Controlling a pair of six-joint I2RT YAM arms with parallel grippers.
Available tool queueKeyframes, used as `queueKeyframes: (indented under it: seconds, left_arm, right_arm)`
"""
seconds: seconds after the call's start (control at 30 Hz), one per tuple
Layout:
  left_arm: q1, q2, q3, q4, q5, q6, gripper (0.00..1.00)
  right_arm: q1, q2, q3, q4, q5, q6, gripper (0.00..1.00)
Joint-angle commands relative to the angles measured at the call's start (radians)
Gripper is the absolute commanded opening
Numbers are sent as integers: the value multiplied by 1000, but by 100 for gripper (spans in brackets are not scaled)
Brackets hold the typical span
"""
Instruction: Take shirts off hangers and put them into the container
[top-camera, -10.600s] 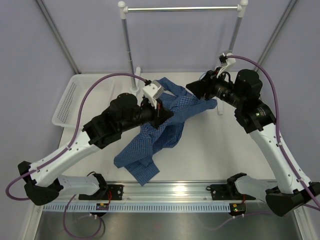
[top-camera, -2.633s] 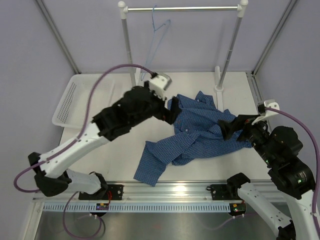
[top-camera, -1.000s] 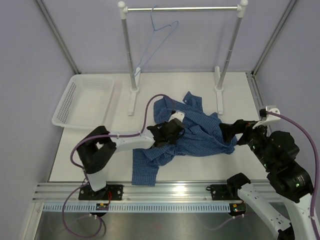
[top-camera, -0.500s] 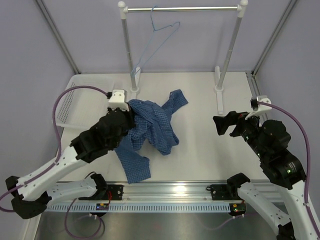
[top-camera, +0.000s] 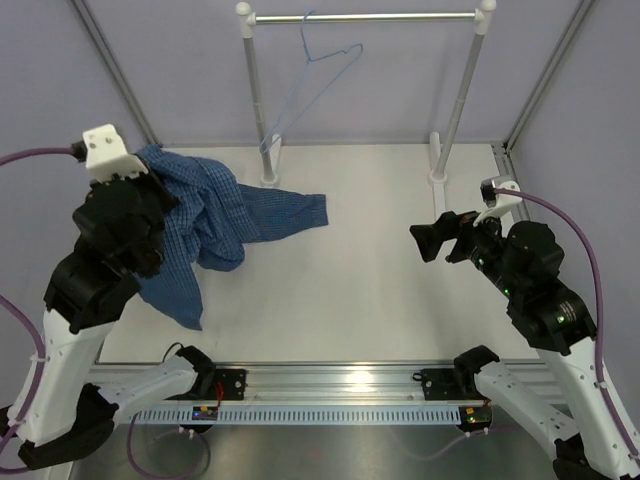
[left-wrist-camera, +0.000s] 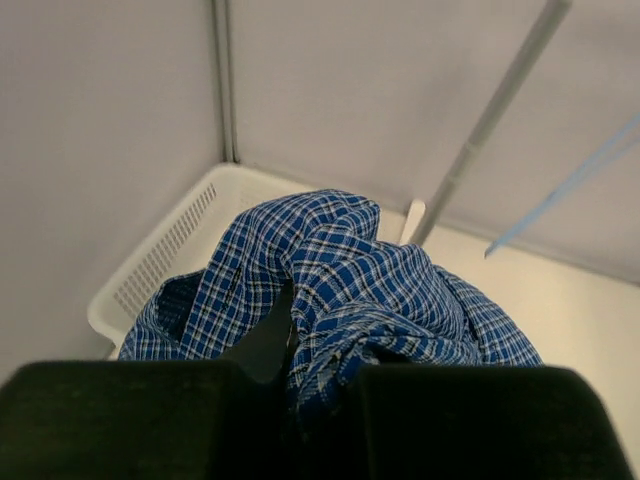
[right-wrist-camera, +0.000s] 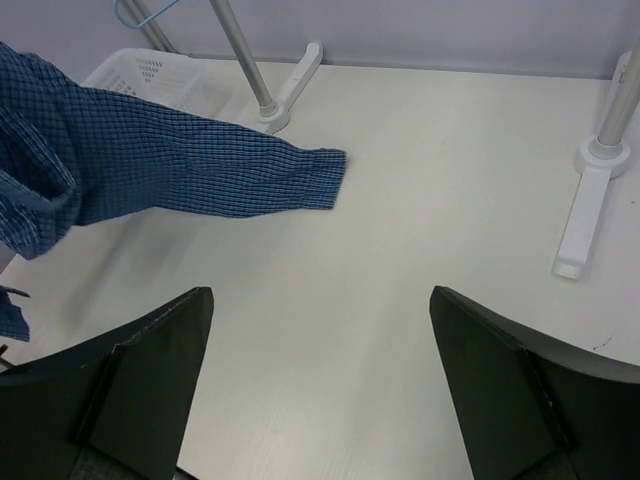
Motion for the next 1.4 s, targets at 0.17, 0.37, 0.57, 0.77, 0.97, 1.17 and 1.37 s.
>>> queueKeyframes:
  seconds: [0.17,0.37,0.57,0.77,0.97,1.17,1.37]
  left_arm:
    - [236,290,441,284,62,240,0]
    - [403,444,644,421,165,300,0]
    - [595,484,545,546,301,199,0]
    - [749,500,279,677,504,43,0]
    - [763,508,-43,809,518,38,0]
    - [770,621,-180,728,547,-25,0]
    - [822,809,-159,571,601,-169,2]
  right_arm:
    - [9,-13,-4,68,-69,-21,99]
    - [9,-36,-35,65,-83,-18,99]
    - [9,-39,-55,43,-89,-36,100]
    - [9,-27,-83,43,-83,-50,100]
    - [9,-8,-84,50,-69,-48,99]
    - [9,2,-96,54,-66,-34,100]
    - [9,-1,-101,43,-54,-27,100]
